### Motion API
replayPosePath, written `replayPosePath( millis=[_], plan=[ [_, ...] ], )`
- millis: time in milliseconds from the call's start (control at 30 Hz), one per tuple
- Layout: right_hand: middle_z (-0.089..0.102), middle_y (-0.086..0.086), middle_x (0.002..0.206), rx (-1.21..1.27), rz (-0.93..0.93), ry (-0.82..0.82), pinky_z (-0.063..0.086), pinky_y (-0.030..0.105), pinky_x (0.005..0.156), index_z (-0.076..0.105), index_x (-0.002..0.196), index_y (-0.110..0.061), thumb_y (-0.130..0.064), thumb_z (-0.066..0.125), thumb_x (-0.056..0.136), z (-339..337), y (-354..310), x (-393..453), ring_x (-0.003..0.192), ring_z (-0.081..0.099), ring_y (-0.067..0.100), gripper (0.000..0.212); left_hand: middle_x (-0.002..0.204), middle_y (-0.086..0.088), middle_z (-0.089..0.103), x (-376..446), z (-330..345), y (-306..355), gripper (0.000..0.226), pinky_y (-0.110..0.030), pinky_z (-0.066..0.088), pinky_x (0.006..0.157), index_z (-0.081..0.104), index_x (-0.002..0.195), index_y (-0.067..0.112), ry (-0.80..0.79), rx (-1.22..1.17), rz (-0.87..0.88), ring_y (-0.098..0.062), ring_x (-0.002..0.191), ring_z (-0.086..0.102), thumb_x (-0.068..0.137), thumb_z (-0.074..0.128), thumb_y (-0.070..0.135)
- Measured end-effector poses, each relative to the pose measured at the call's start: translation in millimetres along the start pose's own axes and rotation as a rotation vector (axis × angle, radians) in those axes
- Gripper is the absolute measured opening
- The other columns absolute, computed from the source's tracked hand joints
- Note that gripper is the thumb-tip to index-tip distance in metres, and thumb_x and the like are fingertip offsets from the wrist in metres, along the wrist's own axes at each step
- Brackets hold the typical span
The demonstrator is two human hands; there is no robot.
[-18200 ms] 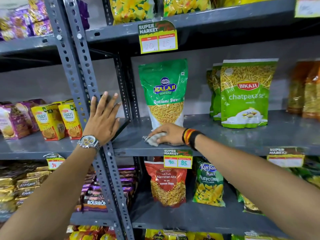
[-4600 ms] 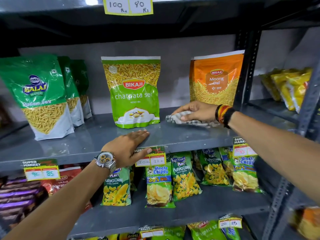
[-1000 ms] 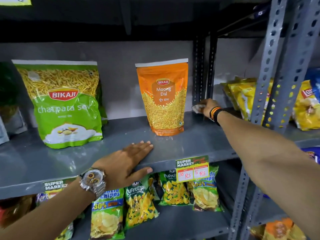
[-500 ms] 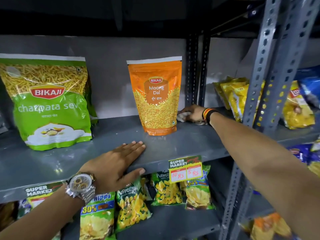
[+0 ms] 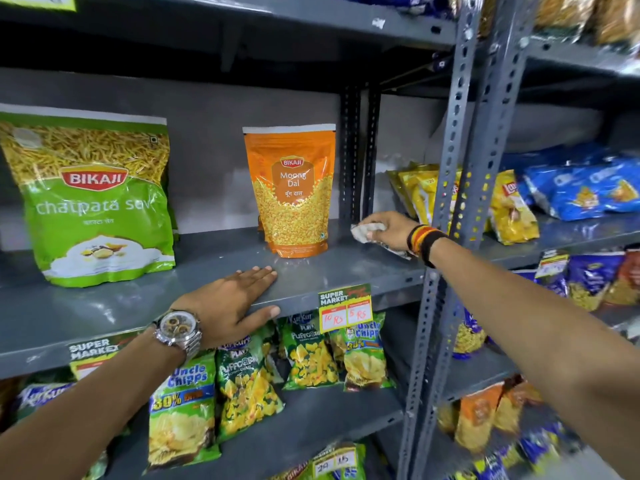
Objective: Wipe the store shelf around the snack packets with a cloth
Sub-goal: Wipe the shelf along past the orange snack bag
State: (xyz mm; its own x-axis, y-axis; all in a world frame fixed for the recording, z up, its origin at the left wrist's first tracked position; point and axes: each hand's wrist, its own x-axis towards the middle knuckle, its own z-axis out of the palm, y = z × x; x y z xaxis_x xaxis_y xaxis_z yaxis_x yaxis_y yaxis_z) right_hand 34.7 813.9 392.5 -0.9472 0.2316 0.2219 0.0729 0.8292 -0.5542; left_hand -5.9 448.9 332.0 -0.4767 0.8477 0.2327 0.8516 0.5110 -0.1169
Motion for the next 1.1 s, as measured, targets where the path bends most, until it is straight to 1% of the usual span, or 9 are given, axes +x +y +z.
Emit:
replayPosePath(
  millis=[100, 200, 300, 367, 533, 700, 900, 1000, 1100],
  plan=[
    [0.069, 0.007, 0.119, -0.238, 0.114, 0.084, 0.045, 0.028, 0.084, 0.069, 0.109, -0.021, -0.023, 0.058, 0.092, 21.1, 10.1, 0.8, 0.111, 0.063, 0.029, 0.020, 0.166, -0.002, 0.022, -1.8, -1.0, 1.8, 0.107, -0.026, 0.012, 0.119, 0.016, 0.160, 0.018, -0.004, -0.001, -0.002, -0.017, 0.151, 0.023, 0.079, -0.008, 0.084],
    [0.069, 0.004, 0.117, -0.198, 0.025, 0.103, 0.045, 0.029, 0.085, 0.066, 0.115, -0.021, -0.024, 0.058, 0.094, 29.2, -3.4, -27.6, 0.110, 0.063, 0.026, 0.023, 0.166, -0.002, 0.023, -2.7, 0.9, 3.2, 0.104, -0.023, 0.010, 0.115, 0.015, 0.160, 0.018, 0.009, 0.009, -0.006, -0.016, 0.151, 0.023, 0.081, -0.005, 0.082],
    [0.066, -0.013, 0.112, -0.106, -0.149, -0.176, 0.045, 0.021, 0.082, 0.063, 0.124, -0.027, -0.032, 0.060, 0.095, 18.9, -21.7, -73.3, 0.101, 0.062, 0.005, 0.030, 0.166, -0.001, 0.023, -1.7, 1.1, 3.5, 0.089, -0.021, 0.009, 0.113, 0.015, 0.160, 0.019, 0.011, 0.009, -0.015, -0.015, 0.151, 0.023, 0.090, 0.012, 0.073],
    [0.065, -0.015, 0.122, -0.064, -0.216, -0.298, 0.045, 0.022, 0.092, 0.060, 0.128, -0.033, -0.046, 0.060, 0.090, 1.0, -25.7, -83.5, 0.108, 0.059, 0.002, 0.040, 0.166, -0.002, 0.024, -1.4, 0.7, 2.0, 0.094, -0.021, 0.010, 0.113, 0.015, 0.160, 0.019, 0.008, 0.003, -0.012, -0.015, 0.151, 0.024, 0.087, 0.005, 0.077],
    [0.069, -0.003, 0.117, -0.099, -0.134, -0.014, 0.048, 0.036, 0.096, 0.066, 0.117, -0.029, -0.023, 0.060, 0.094, 0.0, -3.0, -47.6, 0.110, 0.063, 0.020, 0.025, 0.166, 0.000, 0.023, -2.2, -1.2, 3.2, 0.094, -0.022, 0.013, 0.113, 0.014, 0.160, 0.021, 0.009, 0.006, -0.024, -0.015, 0.151, 0.025, 0.086, 0.004, 0.078],
    [0.064, -0.008, 0.127, -0.083, -0.129, -0.325, 0.043, 0.032, 0.101, 0.061, 0.130, -0.028, -0.031, 0.062, 0.094, -5.2, -12.1, -35.8, 0.116, 0.058, 0.012, 0.036, 0.166, 0.001, 0.022, -2.4, 0.4, 3.6, 0.092, -0.025, 0.012, 0.117, 0.014, 0.160, 0.022, 0.006, -0.002, -0.021, -0.014, 0.151, 0.023, 0.088, 0.006, 0.078],
    [0.066, 0.004, 0.109, -0.062, -0.024, 0.045, 0.046, 0.031, 0.087, 0.068, 0.114, -0.012, -0.015, 0.056, 0.095, 4.9, -6.6, 36.0, 0.106, 0.060, 0.023, 0.023, 0.166, 0.003, 0.019, 0.4, 3.9, -0.5, 0.088, -0.024, 0.009, 0.118, 0.012, 0.160, 0.024, 0.022, -0.003, -0.029, -0.012, 0.151, 0.022, 0.091, 0.011, 0.077],
    [0.070, 0.014, 0.109, -0.146, -0.002, 0.002, 0.050, 0.034, 0.083, 0.070, 0.104, -0.009, -0.016, 0.054, 0.092, 27.4, 1.0, 78.5, 0.107, 0.064, 0.033, 0.021, 0.166, 0.010, 0.013, 0.5, 7.9, -4.4, 0.081, -0.022, 0.006, 0.120, 0.006, 0.160, 0.030, 0.027, 0.004, -0.043, -0.004, 0.150, 0.014, 0.094, 0.015, 0.074],
    [0.067, 0.011, 0.126, -0.187, -0.072, -0.071, 0.049, 0.035, 0.097, 0.067, 0.121, -0.014, -0.013, 0.053, 0.092, 42.5, 5.6, 102.2, 0.118, 0.060, 0.030, 0.032, 0.166, 0.012, 0.014, 0.4, 10.6, -7.0, 0.077, -0.028, 0.014, 0.124, 0.007, 0.160, 0.033, 0.035, -0.015, -0.030, -0.002, 0.151, 0.013, 0.096, 0.019, 0.074]
  ],
)
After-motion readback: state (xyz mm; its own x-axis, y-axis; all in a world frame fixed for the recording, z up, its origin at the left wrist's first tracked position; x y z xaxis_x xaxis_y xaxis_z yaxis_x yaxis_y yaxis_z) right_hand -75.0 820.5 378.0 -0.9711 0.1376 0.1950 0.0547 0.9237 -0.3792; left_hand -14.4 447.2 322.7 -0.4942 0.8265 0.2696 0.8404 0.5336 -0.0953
